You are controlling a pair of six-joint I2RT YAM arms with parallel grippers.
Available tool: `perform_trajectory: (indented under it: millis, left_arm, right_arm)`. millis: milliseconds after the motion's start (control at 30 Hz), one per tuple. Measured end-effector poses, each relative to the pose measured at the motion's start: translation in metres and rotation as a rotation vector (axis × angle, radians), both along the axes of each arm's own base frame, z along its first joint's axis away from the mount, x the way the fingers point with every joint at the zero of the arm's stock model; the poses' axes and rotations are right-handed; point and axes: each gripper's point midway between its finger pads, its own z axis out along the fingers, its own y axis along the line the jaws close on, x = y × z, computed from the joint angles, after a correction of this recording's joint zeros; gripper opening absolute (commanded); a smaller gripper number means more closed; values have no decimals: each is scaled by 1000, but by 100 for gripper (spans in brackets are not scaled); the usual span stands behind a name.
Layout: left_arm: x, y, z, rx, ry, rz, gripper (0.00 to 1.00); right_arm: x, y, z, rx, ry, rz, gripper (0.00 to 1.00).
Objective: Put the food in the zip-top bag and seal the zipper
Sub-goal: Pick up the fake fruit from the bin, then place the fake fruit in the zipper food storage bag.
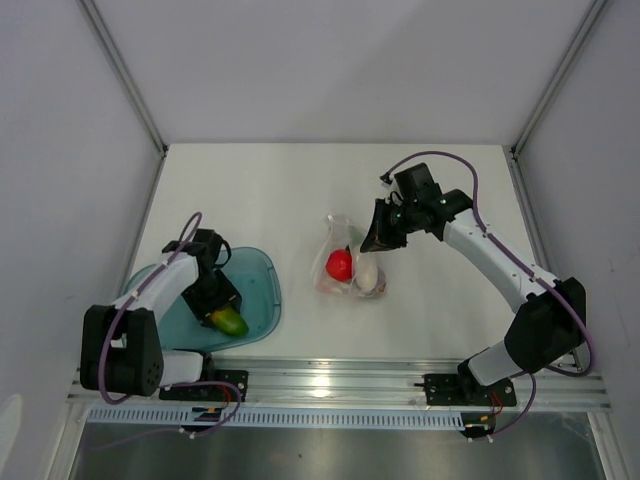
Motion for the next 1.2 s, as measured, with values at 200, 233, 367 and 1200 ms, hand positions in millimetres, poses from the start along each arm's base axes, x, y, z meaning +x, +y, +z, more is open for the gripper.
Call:
perform_trajectory:
  millis: [200,233,367,1200]
  left_arm:
    - [24,-10,36,-59,-165,-15,1]
    - [31,-13,47,-76,-209,-20,1]
    - [60,-28,95,-160,-405,-58,1]
    - [43,-275,277,-1001,-850,-975,1]
  right_arm:
    - [-1,-1,1,-2,-1,-1,0]
    - [-1,-1,1,-2,-1,-1,0]
    - [-2,-1,1,-3,2,0,0]
    - [-2,-2,12,-8,-17,18,0]
